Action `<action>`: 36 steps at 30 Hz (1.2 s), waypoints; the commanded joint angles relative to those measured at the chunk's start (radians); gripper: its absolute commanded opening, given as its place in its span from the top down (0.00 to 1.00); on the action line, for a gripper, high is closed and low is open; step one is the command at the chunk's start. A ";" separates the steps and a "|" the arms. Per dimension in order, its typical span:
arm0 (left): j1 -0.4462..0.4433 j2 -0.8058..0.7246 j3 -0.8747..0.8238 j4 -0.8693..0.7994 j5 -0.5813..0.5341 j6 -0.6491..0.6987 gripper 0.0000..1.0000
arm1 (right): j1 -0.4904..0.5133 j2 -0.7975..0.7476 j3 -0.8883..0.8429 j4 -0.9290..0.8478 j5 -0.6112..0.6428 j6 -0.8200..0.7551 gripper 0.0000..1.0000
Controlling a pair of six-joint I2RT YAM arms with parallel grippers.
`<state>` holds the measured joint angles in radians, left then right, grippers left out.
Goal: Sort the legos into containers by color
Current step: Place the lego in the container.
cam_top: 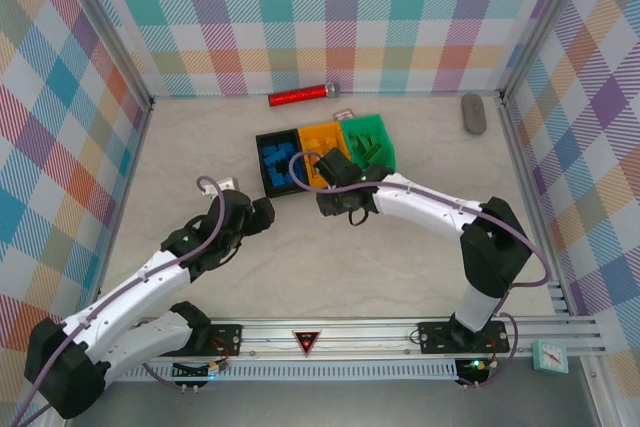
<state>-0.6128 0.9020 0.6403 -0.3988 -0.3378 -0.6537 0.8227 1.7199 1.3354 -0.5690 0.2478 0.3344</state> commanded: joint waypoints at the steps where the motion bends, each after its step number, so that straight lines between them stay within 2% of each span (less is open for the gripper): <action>1: -0.004 -0.071 -0.046 -0.058 0.007 -0.051 0.13 | -0.054 0.028 0.098 0.048 -0.016 -0.044 0.68; 11: -0.022 -0.184 -0.184 -0.074 0.041 -0.165 0.13 | -0.159 0.194 0.379 0.043 -0.082 -0.074 0.66; 22: -0.046 -0.109 -0.201 -0.061 0.078 -0.172 0.12 | -0.232 0.446 0.688 -0.027 -0.125 -0.084 0.62; 26: -0.061 -0.112 -0.204 -0.057 0.069 -0.181 0.12 | -0.249 0.549 0.803 -0.071 -0.127 -0.085 0.53; 28: -0.067 -0.117 -0.203 -0.064 0.062 -0.182 0.12 | -0.255 0.588 0.846 -0.094 -0.128 -0.088 0.40; 30: -0.068 -0.122 -0.202 -0.070 0.059 -0.180 0.12 | -0.257 0.605 0.863 -0.104 -0.117 -0.093 0.32; 36: -0.068 -0.124 -0.190 -0.092 0.014 -0.165 0.12 | -0.256 0.531 0.768 -0.059 -0.142 -0.094 0.29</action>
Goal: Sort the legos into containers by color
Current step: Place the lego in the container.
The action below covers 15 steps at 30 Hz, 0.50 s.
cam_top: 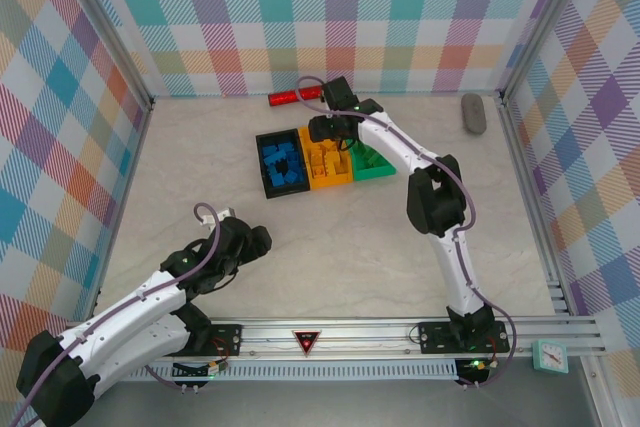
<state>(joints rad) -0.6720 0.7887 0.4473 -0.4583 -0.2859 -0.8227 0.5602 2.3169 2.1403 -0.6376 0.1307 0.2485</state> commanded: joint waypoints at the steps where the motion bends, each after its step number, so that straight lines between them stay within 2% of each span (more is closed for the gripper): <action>1: -0.010 -0.011 0.010 -0.038 -0.052 0.010 0.12 | 0.007 -0.095 -0.066 0.021 -0.027 -0.008 0.28; 4: -0.009 -0.008 0.028 -0.060 -0.116 0.008 0.11 | 0.011 -0.192 -0.190 0.076 -0.031 -0.012 0.28; 5: -0.009 -0.006 0.034 -0.071 -0.140 -0.004 0.00 | 0.011 -0.228 -0.232 0.095 -0.030 -0.014 0.28; 9: 0.014 0.021 0.060 -0.087 -0.183 0.002 0.00 | 0.012 -0.396 -0.439 0.177 -0.021 -0.020 0.27; 15: 0.052 0.129 0.161 -0.138 -0.275 0.047 0.00 | 0.012 -0.673 -0.759 0.309 0.090 -0.058 0.26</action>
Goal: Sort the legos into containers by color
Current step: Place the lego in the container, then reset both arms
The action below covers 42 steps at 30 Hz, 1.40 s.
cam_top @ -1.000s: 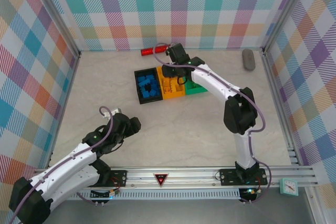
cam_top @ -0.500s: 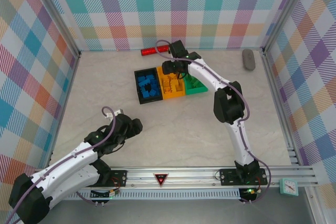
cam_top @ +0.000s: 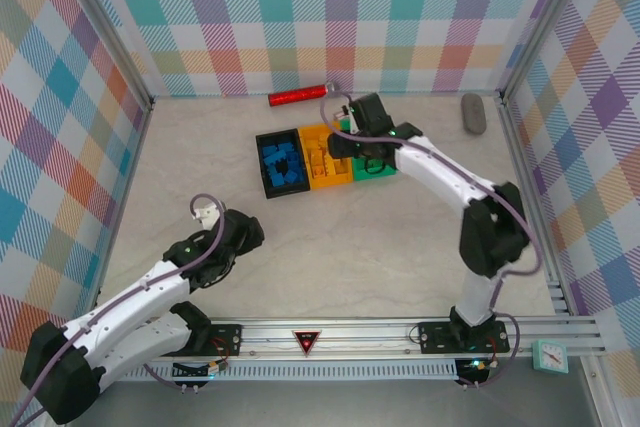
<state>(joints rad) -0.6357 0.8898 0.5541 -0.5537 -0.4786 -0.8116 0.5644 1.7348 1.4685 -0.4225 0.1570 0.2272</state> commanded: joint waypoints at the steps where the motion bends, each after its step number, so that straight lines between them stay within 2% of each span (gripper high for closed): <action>1: 0.023 0.041 0.069 -0.041 -0.100 0.050 0.00 | 0.007 -0.136 -0.138 0.101 0.096 -0.039 0.26; 6: 0.067 0.029 0.079 0.013 -0.222 0.149 0.00 | -0.002 -0.366 -0.349 0.165 0.249 -0.084 0.22; 9: 0.097 -0.061 -0.027 0.205 -0.291 0.253 0.00 | -0.052 -0.472 -0.483 0.210 0.386 -0.040 0.17; 11: 0.117 -0.149 -0.139 0.419 -0.306 0.361 0.00 | -0.127 -0.529 -0.575 0.237 0.393 0.026 0.16; 13: 0.133 -0.240 -0.256 0.600 -0.375 0.425 0.00 | -0.176 -0.580 -0.704 0.363 0.419 0.020 0.16; 15: 0.151 -0.311 -0.342 0.720 -0.490 0.437 0.00 | -0.195 -0.608 -0.828 0.526 0.506 0.020 0.08; 16: 0.169 -0.345 -0.363 0.740 -0.530 0.446 0.00 | -0.209 -0.614 -0.891 0.622 0.544 0.035 0.03; 17: 0.189 -0.370 -0.369 0.744 -0.536 0.481 0.00 | -0.229 -0.613 -0.937 0.697 0.587 0.048 0.02; 19: 0.236 -0.400 -0.376 0.755 -0.511 0.584 0.00 | -0.279 -0.607 -0.992 0.763 0.583 0.068 0.01; 21: 0.292 -0.385 -0.393 0.790 -0.496 0.610 0.00 | -0.308 -0.589 -0.996 0.755 0.575 0.044 0.01; 24: 0.378 -0.320 -0.411 0.838 -0.399 0.600 0.00 | -0.336 -0.543 -1.025 0.840 0.573 -0.024 0.00; 27: 0.437 -0.194 -0.433 0.982 -0.312 0.607 0.00 | -0.375 -0.497 -1.073 0.970 0.515 -0.071 0.00; 31: 0.508 0.091 -0.400 1.170 -0.248 0.626 0.00 | -0.460 -0.459 -1.132 1.116 0.448 -0.042 0.00; 33: 0.519 0.218 -0.367 1.251 -0.226 0.636 0.00 | -0.505 -0.440 -1.154 1.162 0.390 -0.027 0.00; 37: 0.527 0.452 -0.329 1.513 -0.096 0.696 0.00 | -0.542 -0.370 -1.190 1.289 0.311 -0.007 0.01; 39: 0.531 0.571 -0.288 1.587 -0.055 0.724 0.00 | -0.545 -0.375 -1.174 1.254 0.285 -0.009 0.01; 41: 0.531 0.552 -0.235 1.437 0.056 0.748 0.00 | -0.546 -0.360 -1.179 1.290 0.245 -0.034 0.01; 42: 0.531 0.572 -0.224 1.450 0.082 0.766 0.00 | -0.546 -0.358 -1.178 1.294 0.200 -0.053 0.00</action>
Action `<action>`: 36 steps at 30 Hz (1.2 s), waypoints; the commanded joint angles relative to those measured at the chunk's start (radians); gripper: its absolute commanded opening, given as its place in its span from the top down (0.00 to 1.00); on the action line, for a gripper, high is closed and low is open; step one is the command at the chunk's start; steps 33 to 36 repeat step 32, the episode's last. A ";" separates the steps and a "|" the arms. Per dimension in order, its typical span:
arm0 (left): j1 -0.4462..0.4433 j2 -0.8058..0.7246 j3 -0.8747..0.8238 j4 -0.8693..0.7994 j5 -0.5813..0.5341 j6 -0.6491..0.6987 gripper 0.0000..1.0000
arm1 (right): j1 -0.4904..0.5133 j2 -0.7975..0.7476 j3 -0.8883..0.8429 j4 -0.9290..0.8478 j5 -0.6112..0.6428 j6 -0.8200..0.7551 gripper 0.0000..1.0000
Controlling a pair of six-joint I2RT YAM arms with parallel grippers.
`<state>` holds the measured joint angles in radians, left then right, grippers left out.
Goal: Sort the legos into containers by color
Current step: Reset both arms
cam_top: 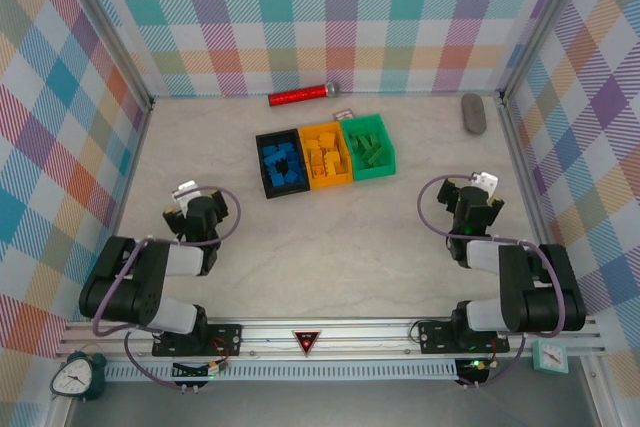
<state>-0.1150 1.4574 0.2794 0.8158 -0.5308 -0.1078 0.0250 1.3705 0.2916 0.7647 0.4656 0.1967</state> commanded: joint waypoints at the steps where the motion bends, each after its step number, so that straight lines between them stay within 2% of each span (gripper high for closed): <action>1: 0.010 0.032 0.046 0.130 0.175 0.086 0.00 | -0.007 0.023 -0.004 0.142 -0.159 -0.056 0.01; 4: 0.009 0.131 0.078 0.161 0.282 0.133 0.00 | 0.000 0.096 0.010 0.196 -0.377 -0.161 0.01; 6: 0.014 0.103 0.130 0.015 0.299 0.118 0.00 | 0.009 0.172 0.049 0.222 -0.498 -0.228 0.01; 7: 0.018 0.123 0.124 0.072 0.297 0.126 0.00 | 0.013 0.143 0.093 0.086 -0.491 -0.231 0.01; 10: 0.018 0.123 0.122 0.068 0.303 0.125 0.00 | 0.009 0.157 0.116 0.054 -0.414 -0.189 0.01; 24: 0.017 0.121 0.123 0.063 0.303 0.122 0.00 | 0.006 0.161 0.116 0.062 -0.421 -0.190 0.01; 25: 0.018 0.121 0.122 0.063 0.302 0.123 0.00 | 0.006 0.162 0.120 0.057 -0.427 -0.189 0.01; 27: 0.018 0.121 0.123 0.063 0.303 0.123 0.00 | -0.020 0.161 0.132 0.032 -0.516 -0.194 0.01; 36: 0.018 0.121 0.123 0.063 0.303 0.123 0.00 | -0.021 0.162 0.130 0.038 -0.514 -0.193 0.01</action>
